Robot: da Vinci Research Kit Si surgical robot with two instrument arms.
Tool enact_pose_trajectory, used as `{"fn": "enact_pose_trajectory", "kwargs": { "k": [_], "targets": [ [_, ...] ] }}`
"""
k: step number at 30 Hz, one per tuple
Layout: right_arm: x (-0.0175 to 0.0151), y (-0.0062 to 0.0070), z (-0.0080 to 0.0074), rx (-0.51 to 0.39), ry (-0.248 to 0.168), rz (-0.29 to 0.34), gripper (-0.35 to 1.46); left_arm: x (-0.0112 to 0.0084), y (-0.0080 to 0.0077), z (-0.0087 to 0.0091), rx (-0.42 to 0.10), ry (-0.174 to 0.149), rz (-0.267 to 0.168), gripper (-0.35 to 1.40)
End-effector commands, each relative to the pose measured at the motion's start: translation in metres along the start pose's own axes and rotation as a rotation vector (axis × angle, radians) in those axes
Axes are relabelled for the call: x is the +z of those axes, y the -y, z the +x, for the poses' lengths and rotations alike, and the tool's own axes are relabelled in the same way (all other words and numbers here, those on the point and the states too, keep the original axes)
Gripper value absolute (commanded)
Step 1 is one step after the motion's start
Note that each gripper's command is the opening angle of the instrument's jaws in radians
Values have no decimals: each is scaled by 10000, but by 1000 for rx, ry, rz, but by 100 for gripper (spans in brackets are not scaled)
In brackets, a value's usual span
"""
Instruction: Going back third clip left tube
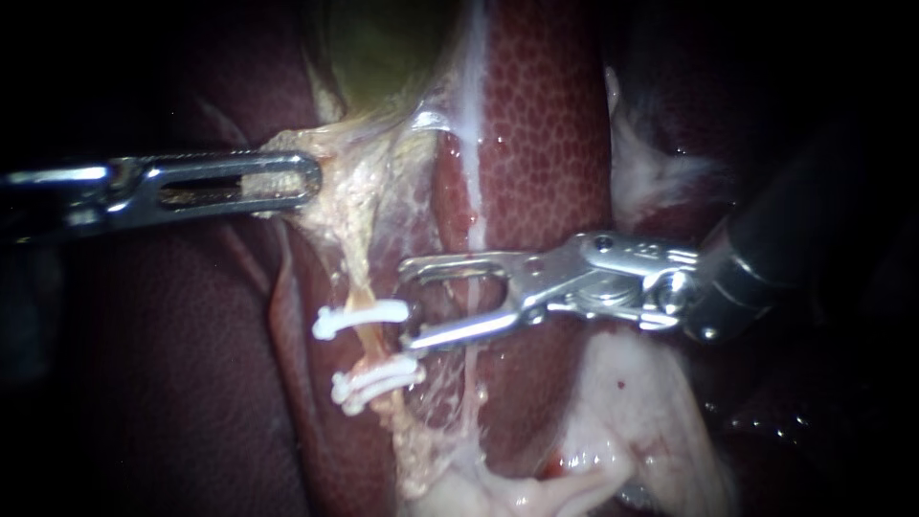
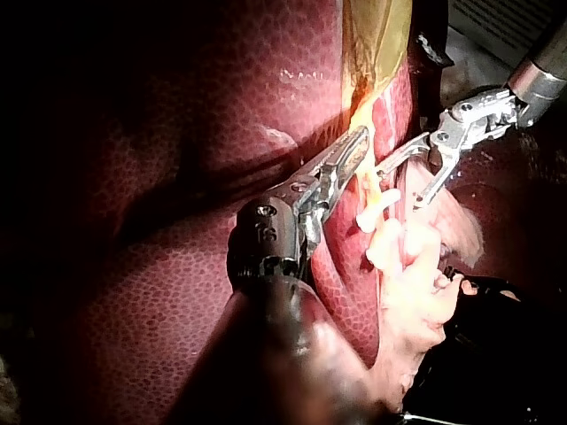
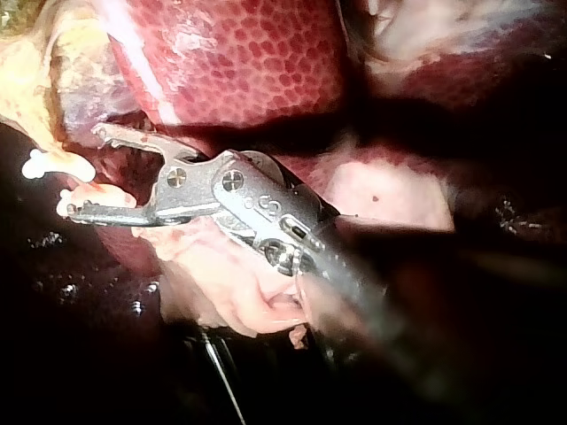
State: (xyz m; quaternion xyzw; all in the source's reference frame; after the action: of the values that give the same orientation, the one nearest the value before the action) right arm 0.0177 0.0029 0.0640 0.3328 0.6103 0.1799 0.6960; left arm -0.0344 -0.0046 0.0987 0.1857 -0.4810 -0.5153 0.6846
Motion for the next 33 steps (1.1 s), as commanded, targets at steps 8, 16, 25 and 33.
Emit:
{"fn": "enact_pose_trajectory", "kwargs": {
  "k": [8, 16, 25, 33],
  "targets": [
    [-50, 23, 25, -45, 0, -10, 60, 1, -1, 0, 0, 0, 1, -35],
    [-102, 41, 54, -68, 20, -49, 60, 4, -1, -1, 0, 0, 0, -35],
    [-106, 52, 56, -72, 25, -47, 60, 15, -3, 6, 3, 5, -5, -35],
    [-106, 54, 55, -73, 26, -47, 60, 39, -3, 21, 11, -7, 7, -35]
  ]
}}
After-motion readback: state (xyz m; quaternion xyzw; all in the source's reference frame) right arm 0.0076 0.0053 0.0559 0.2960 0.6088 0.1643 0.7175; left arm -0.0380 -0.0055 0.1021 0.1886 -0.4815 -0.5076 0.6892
